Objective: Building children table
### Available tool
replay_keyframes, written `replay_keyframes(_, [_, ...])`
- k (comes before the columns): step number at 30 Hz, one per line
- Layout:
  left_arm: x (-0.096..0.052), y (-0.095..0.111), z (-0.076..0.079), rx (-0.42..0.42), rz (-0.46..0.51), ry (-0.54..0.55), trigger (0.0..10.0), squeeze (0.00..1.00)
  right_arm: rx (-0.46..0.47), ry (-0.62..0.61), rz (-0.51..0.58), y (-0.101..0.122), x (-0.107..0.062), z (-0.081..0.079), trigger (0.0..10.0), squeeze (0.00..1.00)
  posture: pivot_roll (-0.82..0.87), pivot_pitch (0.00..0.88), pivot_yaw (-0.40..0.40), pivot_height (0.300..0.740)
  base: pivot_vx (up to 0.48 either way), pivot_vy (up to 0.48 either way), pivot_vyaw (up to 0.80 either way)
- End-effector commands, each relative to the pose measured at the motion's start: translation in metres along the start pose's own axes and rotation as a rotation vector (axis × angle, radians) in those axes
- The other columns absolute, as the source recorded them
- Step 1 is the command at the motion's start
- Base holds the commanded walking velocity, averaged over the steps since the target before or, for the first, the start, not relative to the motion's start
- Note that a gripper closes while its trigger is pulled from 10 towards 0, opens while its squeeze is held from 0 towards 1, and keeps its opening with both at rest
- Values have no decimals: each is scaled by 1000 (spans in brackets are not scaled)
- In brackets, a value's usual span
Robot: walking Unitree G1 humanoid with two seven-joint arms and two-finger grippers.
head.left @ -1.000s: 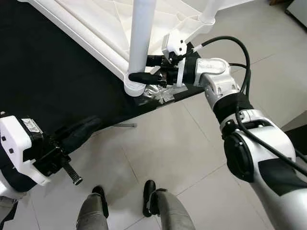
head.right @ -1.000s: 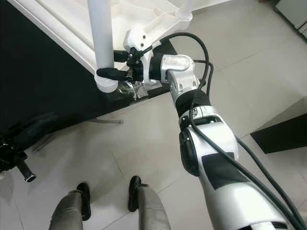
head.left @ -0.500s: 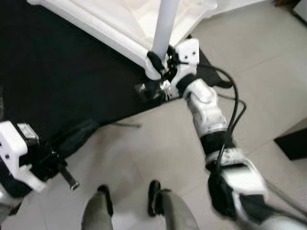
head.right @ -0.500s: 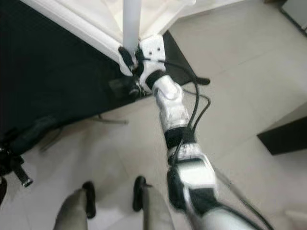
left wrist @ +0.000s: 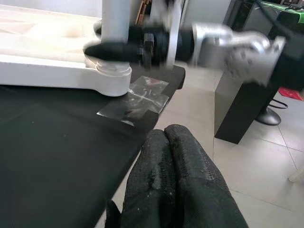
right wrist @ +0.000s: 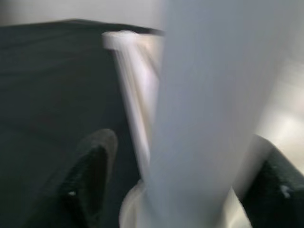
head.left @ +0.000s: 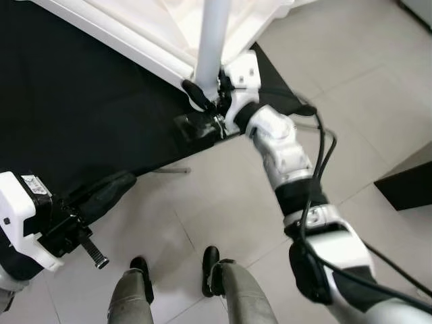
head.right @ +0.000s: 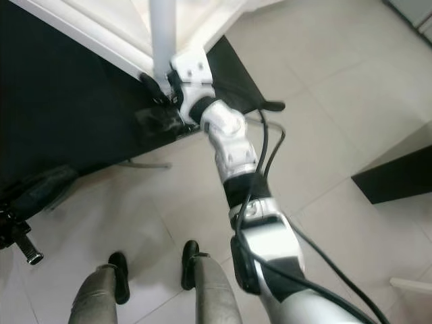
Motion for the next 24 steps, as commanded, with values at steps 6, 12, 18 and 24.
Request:
replay_keyframes(6, [-5, 2, 3, 18, -34, -17, 10000, 0, -4, 367, 95, 22, 2, -27, 10000, 0, 134, 468, -173, 740, 0, 0, 0])
replay_keyframes(12, [-8, 3, 2, 27, -41, -10, 10000, 0, 121, 620, 68, 23, -7, -38, 10000, 0, 169, 477, -172, 740, 0, 0, 0])
replay_keyframes(18, [-16, 7, -3, 52, -60, 21, 10000, 0, 152, 799, 23, 23, -13, -47, 10000, 0, 187, 484, -180, 740, 0, 0, 0])
replay_keyframes(24, [-20, 16, -8, 73, -42, 47, 10000, 0, 103, 847, -53, 18, -19, -44, 10000, 0, 186, 484, -186, 740, 0, 0, 0])
Point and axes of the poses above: a point about 5 cm out from each wrist's last joint towards the gripper, its own x axis pointing out of the wrist towards the gripper, its own y axis along the axis of the wrist's last joint, z = x × y, the point moved 5 cm from there along x, pointing out of the wrist towards the gripper, and after that the axes turned 1 degree about x, right-handed, at the moved point
